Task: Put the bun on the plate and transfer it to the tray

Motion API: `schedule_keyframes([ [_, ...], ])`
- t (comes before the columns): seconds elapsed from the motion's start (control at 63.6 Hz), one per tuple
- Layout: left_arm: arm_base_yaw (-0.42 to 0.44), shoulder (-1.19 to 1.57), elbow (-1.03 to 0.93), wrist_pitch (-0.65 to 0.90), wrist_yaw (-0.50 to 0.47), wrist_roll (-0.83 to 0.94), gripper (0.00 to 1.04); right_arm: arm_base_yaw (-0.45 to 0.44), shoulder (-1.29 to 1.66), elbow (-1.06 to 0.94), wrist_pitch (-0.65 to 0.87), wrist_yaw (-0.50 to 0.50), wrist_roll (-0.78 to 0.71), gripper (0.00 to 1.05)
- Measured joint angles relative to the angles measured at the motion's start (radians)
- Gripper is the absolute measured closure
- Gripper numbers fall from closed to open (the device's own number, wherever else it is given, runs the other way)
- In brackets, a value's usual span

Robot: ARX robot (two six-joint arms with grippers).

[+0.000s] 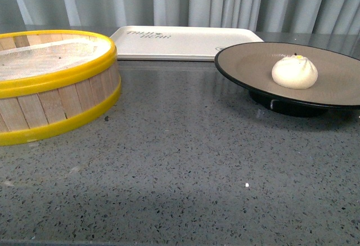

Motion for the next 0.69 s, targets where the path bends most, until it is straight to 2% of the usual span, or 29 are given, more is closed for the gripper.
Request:
schedule_keyframes([
  [0.079,0.000,0.000,0.000,0.000,0.000,0.000,1.01,0.000,0.000,0.000,0.000,0.000,0.000,0.08],
  [0.236,0.000,0.000,0.000,0.000,0.000,0.000,0.75,0.000,0.000,0.000,0.000,0.000,0.000,0.08],
  [0.267,0.000,0.000,0.000,0.000,0.000,0.000,0.70,0.023,0.021,0.016,-0.048,0.065,0.002,0.08],
  [0.362,0.000,0.000,0.000,0.000,-0.003,0.000,0.54,0.169,0.181,0.145,-0.282,0.381,-0.006,0.08],
  [0.393,0.000,0.000,0.000,0.000,-0.002,0.000,0.47,0.203,0.242,0.191,-0.305,0.450,-0.025,0.08],
  [0.456,0.000,0.000,0.000,0.000,0.000,0.000,0.34,0.160,0.320,0.277,-0.241,0.386,-0.031,0.08],
  [0.582,0.000,-0.001,0.000,0.000,-0.001,0.000,0.05,-0.143,0.569,0.473,-0.005,0.075,0.063,0.08],
  [0.692,0.000,-0.001,0.000,0.000,0.000,0.000,0.07,-0.278,0.787,0.561,0.074,-0.064,0.212,0.08],
])
